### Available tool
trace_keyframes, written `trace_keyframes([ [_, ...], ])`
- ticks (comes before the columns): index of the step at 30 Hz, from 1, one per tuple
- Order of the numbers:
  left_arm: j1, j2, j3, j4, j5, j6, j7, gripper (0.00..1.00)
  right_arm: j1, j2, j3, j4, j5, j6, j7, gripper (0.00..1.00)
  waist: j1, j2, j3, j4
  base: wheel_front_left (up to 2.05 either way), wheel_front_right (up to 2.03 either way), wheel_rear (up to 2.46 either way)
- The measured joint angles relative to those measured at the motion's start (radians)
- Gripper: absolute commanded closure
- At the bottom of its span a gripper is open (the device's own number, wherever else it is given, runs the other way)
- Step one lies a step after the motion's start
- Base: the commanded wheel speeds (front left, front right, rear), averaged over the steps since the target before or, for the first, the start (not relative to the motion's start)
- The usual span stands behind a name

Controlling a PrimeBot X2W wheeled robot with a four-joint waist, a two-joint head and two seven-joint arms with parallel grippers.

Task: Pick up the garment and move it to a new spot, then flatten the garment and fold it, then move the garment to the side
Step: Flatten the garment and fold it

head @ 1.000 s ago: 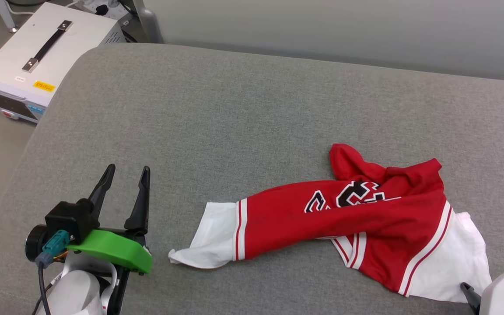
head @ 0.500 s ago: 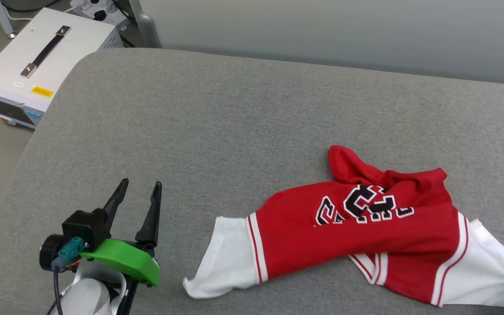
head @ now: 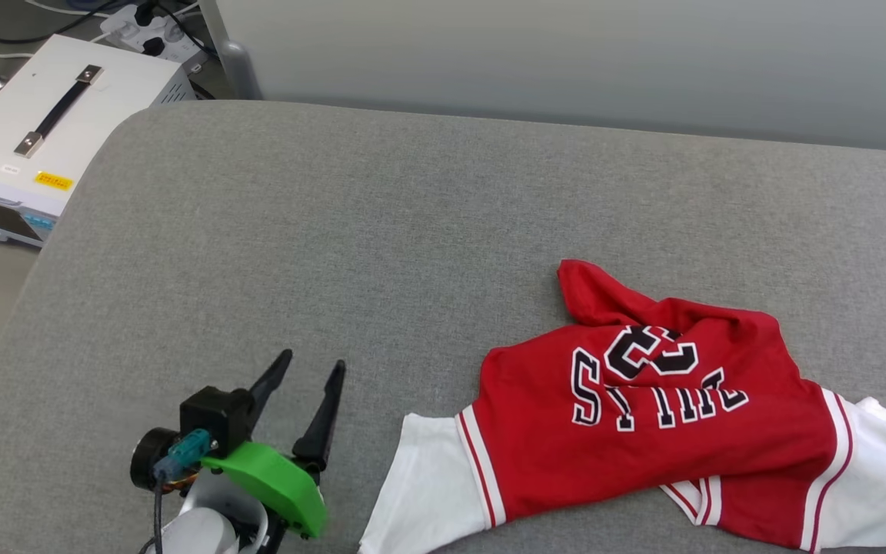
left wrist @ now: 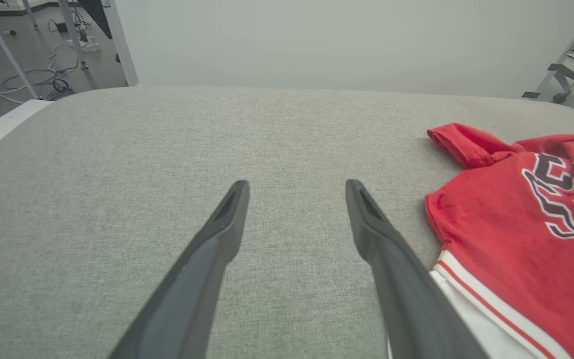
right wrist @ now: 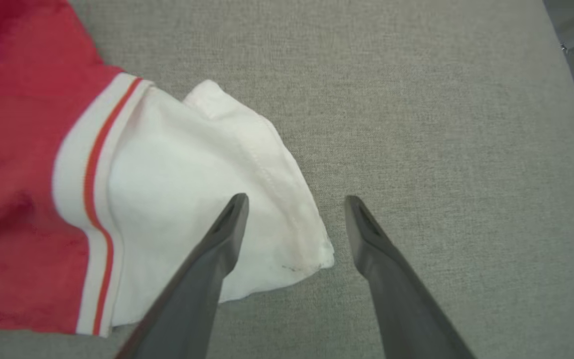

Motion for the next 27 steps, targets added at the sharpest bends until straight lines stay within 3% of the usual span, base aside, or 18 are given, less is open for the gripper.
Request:
trace_keyframes([
  [6,-0.002,0.023,-0.093,-0.028,-0.039,-0.031,0.174,0.0,-0.002,0.049,-0.013,-0.126,-0.006,0.0,-0.081,0.0,0.0,0.0,0.005,-0.024,0.0,0.0,0.0],
  [14,-0.042,0.074,-0.217,-0.063,-0.104,-0.04,0.419,0.0,-0.005,0.104,0.009,-0.24,-0.017,0.0,-0.163,0.0,0.0,0.0,0.031,-0.078,0.0,0.0,0.0],
  [22,-0.106,0.075,-0.244,0.059,-0.079,-0.022,0.436,0.0,-0.008,0.133,0.049,-0.258,-0.024,0.0,-0.197,0.0,0.0,0.0,0.075,-0.149,0.0,0.0,0.0],
  [23,-0.114,0.076,-0.254,0.068,-0.08,-0.025,0.442,0.8,-0.008,0.134,0.05,-0.258,-0.025,0.0,-0.198,0.0,0.0,0.0,0.079,-0.155,0.0,0.0,0.0],
  [24,-0.121,0.081,-0.264,0.072,-0.079,-0.026,0.443,1.0,-0.008,0.135,0.05,-0.259,-0.025,0.0,-0.199,0.0,0.0,0.0,0.082,-0.159,0.0,0.0,0.0],
  [27,-0.147,0.094,-0.26,0.094,-0.059,-0.026,0.396,1.0,-0.008,0.137,0.05,-0.259,-0.027,0.0,-0.202,0.0,0.0,0.0,0.091,-0.17,0.0,0.0,0.0],
])
